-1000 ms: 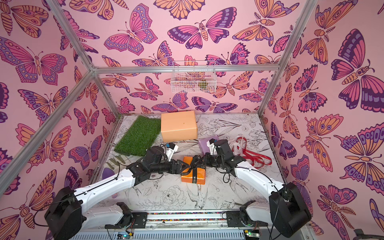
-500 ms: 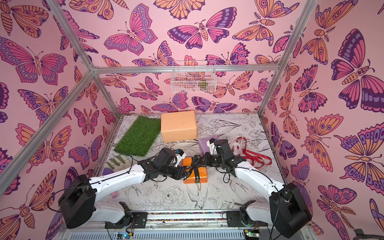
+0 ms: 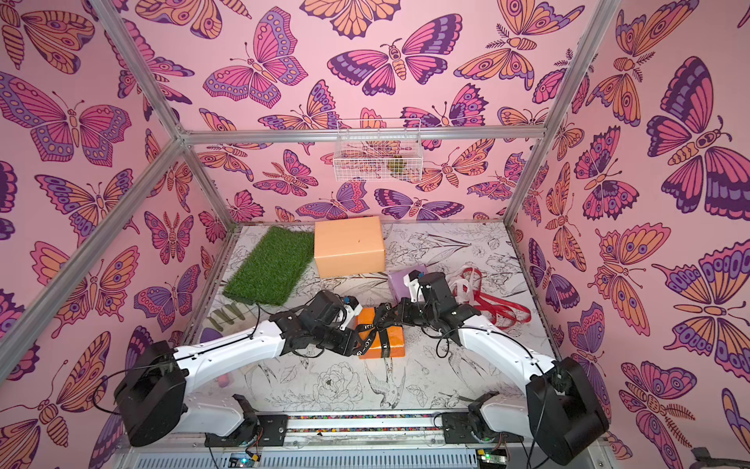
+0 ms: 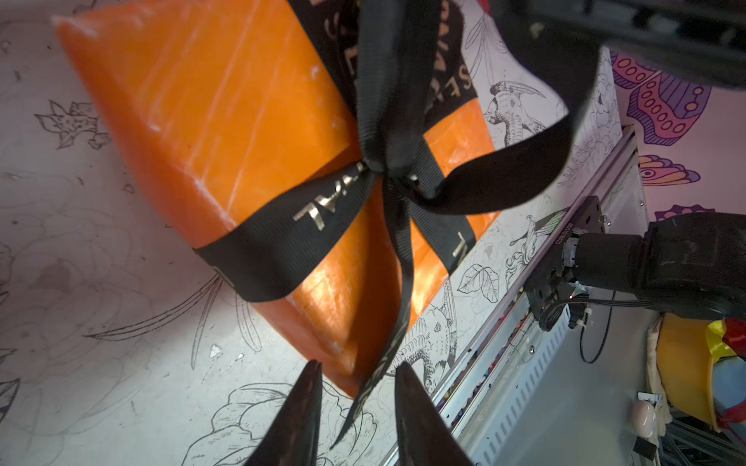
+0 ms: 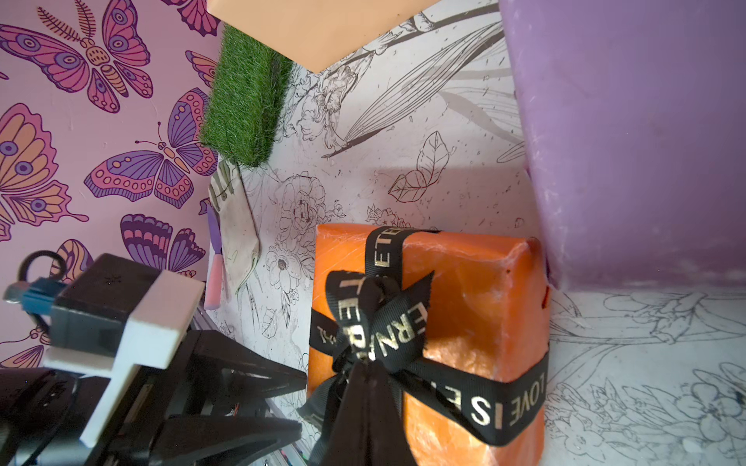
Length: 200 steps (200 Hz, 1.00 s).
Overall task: Untie the ribbon bows on the gift boxes
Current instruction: Untie the ribbon from the gift box.
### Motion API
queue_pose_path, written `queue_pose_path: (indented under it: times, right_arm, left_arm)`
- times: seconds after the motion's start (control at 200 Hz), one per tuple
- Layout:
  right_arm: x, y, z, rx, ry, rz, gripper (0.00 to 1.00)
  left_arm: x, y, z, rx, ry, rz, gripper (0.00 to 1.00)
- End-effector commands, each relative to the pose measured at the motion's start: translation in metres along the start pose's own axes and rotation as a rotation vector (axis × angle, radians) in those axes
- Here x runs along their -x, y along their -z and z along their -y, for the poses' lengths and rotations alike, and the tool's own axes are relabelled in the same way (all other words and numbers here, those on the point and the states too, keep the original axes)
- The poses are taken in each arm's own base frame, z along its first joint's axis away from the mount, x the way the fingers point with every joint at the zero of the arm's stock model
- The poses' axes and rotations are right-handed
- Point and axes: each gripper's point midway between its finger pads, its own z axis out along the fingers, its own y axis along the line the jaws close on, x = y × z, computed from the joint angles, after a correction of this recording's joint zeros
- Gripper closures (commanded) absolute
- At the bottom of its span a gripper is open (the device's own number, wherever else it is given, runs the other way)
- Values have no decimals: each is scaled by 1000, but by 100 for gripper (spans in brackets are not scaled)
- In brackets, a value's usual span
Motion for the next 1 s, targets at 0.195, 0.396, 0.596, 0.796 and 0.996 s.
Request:
queue_pose_path:
  times: [0.195, 0.396, 0.596, 0.796, 0.996]
  right_arm:
    - [6, 5, -13, 33, 27, 21, 100]
    - [5, 7, -13, 34, 29, 25, 100]
    - [4, 11, -12, 29, 34, 37, 99]
    - [4, 10, -15, 44, 35, 38, 100]
    - [-4, 0, -55, 106, 144, 2, 100]
  left_arm:
    - [-16, -13, 10, -15, 48, -90, 53]
    - [-9, -16, 6, 16, 49, -73, 56]
    - [-5, -14, 9, 16, 53, -65, 100]
    - [4, 7, 9, 38, 46, -19, 100]
    - [19, 16, -18, 90, 86, 33, 100]
